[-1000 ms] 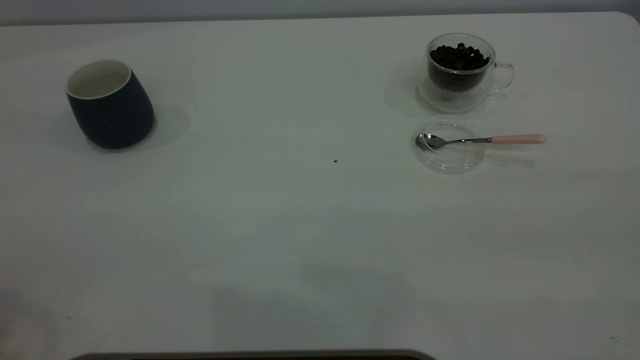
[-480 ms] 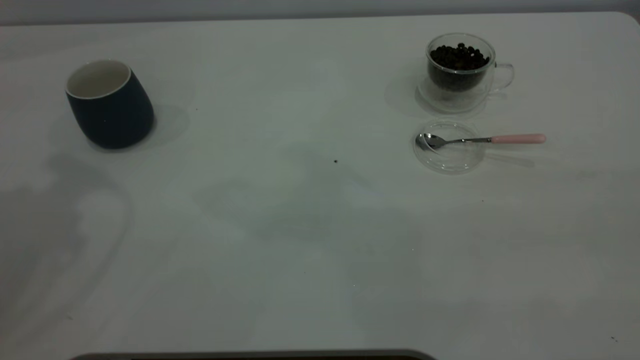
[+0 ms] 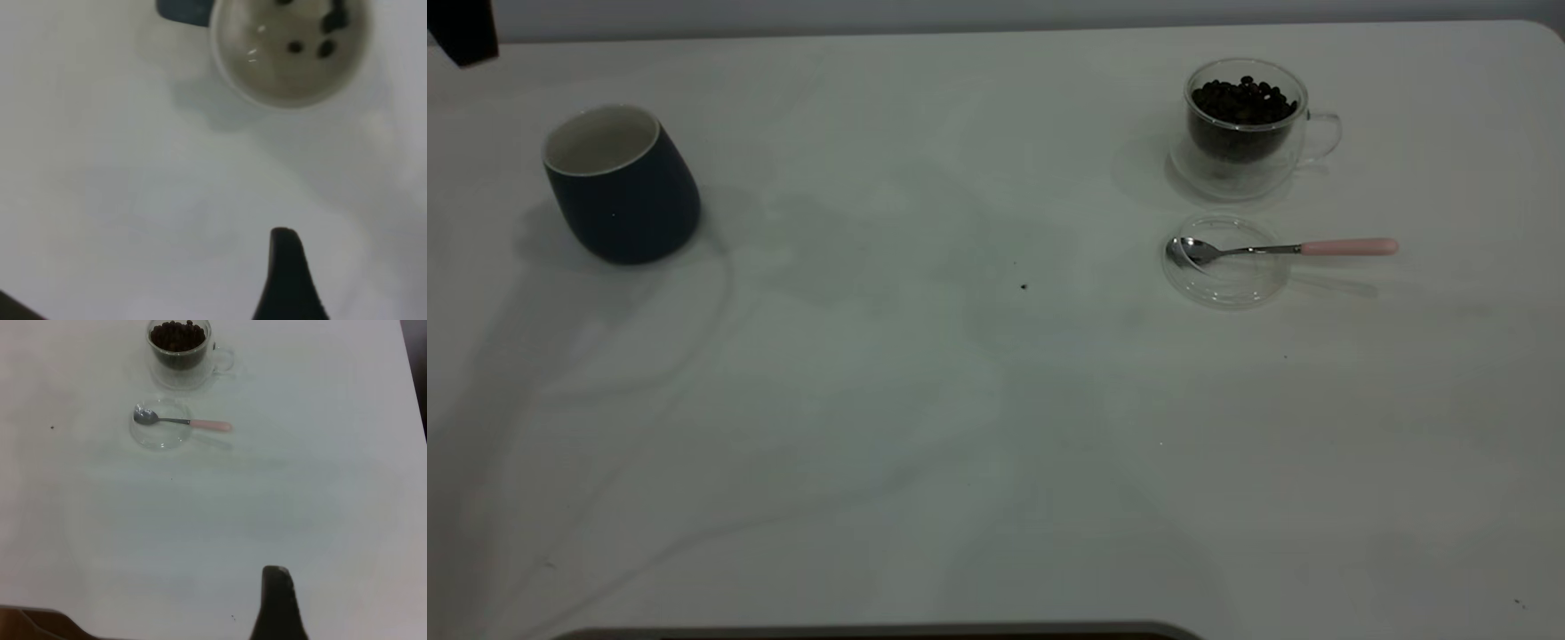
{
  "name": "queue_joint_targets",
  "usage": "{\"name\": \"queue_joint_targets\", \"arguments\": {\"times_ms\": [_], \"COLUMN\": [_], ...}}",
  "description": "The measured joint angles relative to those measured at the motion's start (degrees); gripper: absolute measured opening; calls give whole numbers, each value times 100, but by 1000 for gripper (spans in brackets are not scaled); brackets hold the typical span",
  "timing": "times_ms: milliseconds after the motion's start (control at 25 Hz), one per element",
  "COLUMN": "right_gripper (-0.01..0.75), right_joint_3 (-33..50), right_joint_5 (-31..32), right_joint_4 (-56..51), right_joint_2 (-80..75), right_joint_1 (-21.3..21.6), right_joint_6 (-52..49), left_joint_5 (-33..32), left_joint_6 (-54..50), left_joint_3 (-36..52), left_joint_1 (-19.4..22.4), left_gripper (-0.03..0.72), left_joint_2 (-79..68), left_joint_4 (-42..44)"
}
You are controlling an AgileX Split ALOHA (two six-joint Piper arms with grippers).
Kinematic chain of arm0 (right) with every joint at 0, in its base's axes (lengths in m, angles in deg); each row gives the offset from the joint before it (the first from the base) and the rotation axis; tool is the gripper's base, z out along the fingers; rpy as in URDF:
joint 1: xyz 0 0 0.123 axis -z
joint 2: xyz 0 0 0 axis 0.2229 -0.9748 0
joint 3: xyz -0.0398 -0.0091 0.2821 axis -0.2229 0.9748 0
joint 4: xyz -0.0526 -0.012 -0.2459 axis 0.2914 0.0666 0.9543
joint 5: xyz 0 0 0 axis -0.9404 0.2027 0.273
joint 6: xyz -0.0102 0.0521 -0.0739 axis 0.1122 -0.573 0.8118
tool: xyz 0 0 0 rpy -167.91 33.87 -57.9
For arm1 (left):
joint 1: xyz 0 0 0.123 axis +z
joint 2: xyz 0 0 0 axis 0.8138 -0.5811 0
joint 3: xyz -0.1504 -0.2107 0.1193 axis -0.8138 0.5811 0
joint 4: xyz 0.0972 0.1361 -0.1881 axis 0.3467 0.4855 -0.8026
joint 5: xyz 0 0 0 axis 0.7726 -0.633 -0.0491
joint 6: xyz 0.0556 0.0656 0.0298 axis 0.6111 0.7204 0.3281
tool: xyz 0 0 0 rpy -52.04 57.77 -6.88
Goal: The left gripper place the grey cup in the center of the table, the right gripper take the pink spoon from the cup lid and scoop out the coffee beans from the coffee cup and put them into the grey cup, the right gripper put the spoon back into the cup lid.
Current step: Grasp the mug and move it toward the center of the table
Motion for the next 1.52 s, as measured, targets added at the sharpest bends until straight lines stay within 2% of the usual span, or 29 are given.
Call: {"name": "queue_joint_targets", "arguments": {"times_ms": [200,480,720,1040,1320,1520], "right_gripper": [591,591,591,591,591,591], "right_joint_3": [0,0,0,0,0,0], "right_joint_5": [0,0,0,0,0,0], "right_joint_4": [0,0,0,0,0,0], "right_joint_2": [0,0,0,0,0,0], "right_joint_1": [0,0,0,0,0,0], "right_joint_6": [0,0,0,0,0,0], "left_joint_5": [77,702,1148,1461,1676,1866], "left_joint_6": [123,958,1078,1081,1081,1081], "left_joint_3": [-439,-505,-516,-516,-516,-516], "left_joint_1": [0,0,0,-52,-572,-1178], "left_gripper": [586,586,586,586,586,586], "left_joint_2": [-807,-1578,-1930,-2109,-2109,-2109], "left_joint_4": [631,846,1418,1462,1168,837]}}
